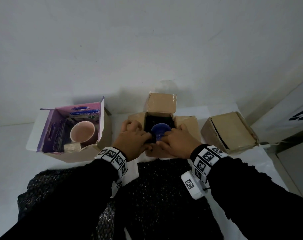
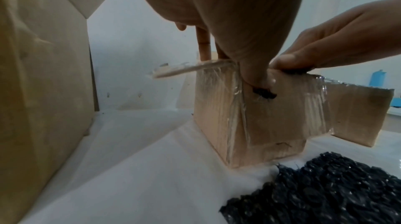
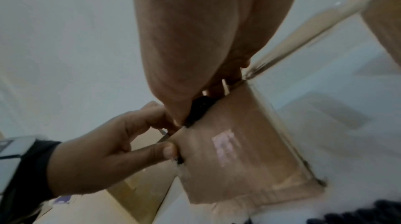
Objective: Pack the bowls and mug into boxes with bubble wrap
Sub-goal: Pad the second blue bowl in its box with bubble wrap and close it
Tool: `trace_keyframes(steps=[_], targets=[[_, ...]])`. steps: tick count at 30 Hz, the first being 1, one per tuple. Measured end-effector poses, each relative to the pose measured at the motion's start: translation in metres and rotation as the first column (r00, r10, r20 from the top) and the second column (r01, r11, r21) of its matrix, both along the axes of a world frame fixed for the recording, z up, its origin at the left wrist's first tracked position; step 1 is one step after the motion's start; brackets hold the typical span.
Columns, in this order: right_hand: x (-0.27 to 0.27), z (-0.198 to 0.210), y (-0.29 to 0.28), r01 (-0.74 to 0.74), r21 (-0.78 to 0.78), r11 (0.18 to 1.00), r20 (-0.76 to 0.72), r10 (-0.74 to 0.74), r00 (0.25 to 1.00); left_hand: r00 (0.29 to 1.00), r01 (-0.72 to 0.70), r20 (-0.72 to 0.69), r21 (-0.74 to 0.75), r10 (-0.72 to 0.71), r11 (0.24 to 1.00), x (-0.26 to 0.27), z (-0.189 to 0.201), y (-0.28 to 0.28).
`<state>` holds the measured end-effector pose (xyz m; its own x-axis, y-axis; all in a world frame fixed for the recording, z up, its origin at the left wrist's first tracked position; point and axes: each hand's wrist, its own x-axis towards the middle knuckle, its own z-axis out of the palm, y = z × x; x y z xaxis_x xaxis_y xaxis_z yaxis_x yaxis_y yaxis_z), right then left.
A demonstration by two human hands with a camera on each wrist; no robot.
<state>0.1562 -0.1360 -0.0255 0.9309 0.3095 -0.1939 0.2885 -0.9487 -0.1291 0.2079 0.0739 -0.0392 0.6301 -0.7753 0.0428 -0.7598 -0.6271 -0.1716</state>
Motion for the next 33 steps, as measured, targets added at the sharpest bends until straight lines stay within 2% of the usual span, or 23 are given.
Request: trace_keyframes(steps=[3, 8, 11, 13, 17, 20, 22, 27, 33], targets=[[-0.005, 0.000, -0.012, 0.065, 0.154, 0.986, -0.023, -0.063, 0.998, 1.000, -0.016, 0.003, -0.009, 0.016, 1.000, -0.001, -0.003, -0.002], [-0.008, -0.003, -0.018, 0.018, 0.019, 1.000, -0.100, -0.016, 0.995, 0.999, -0.019, -0.048, 0.114, 0.025, 0.993, 0.003, 0.002, -0.008], [-0.008, -0.005, -0.013, 0.014, -0.039, 0.999, -0.092, -0.018, 0.996, 0.994, -0.030, -0.102, 0.132, 0.043, 0.991, 0.004, 0.007, -0.012], [-0.009, -0.006, -0.010, 0.029, -0.060, 0.998, -0.067, -0.033, 0.997, 0.997, -0.016, -0.072, 0.126, 0.025, 0.992, 0.004, 0.007, -0.010], [-0.015, -0.015, -0.008, 0.071, -0.015, 0.997, 0.034, -0.071, 0.997, 0.999, 0.054, -0.003, 0.047, -0.054, 0.997, 0.005, -0.003, -0.004], [-0.018, -0.022, -0.006, 0.127, 0.050, 0.991, 0.114, -0.132, 0.985, 0.988, 0.152, -0.016, -0.010, -0.152, 0.988, 0.011, -0.008, -0.004], [-0.018, -0.024, -0.005, 0.142, 0.054, 0.988, 0.104, -0.147, 0.984, 0.983, 0.179, -0.030, -0.047, -0.181, 0.983, 0.012, -0.010, -0.004], [-0.016, -0.027, -0.007, 0.142, 0.067, 0.988, 0.114, -0.149, 0.982, 0.982, 0.187, -0.016, -0.021, -0.188, 0.982, 0.009, -0.010, -0.004], [-0.013, -0.023, -0.010, 0.135, 0.035, 0.990, 0.090, -0.138, 0.986, 0.995, 0.083, 0.061, 0.012, -0.084, 0.996, 0.000, -0.007, -0.008]])
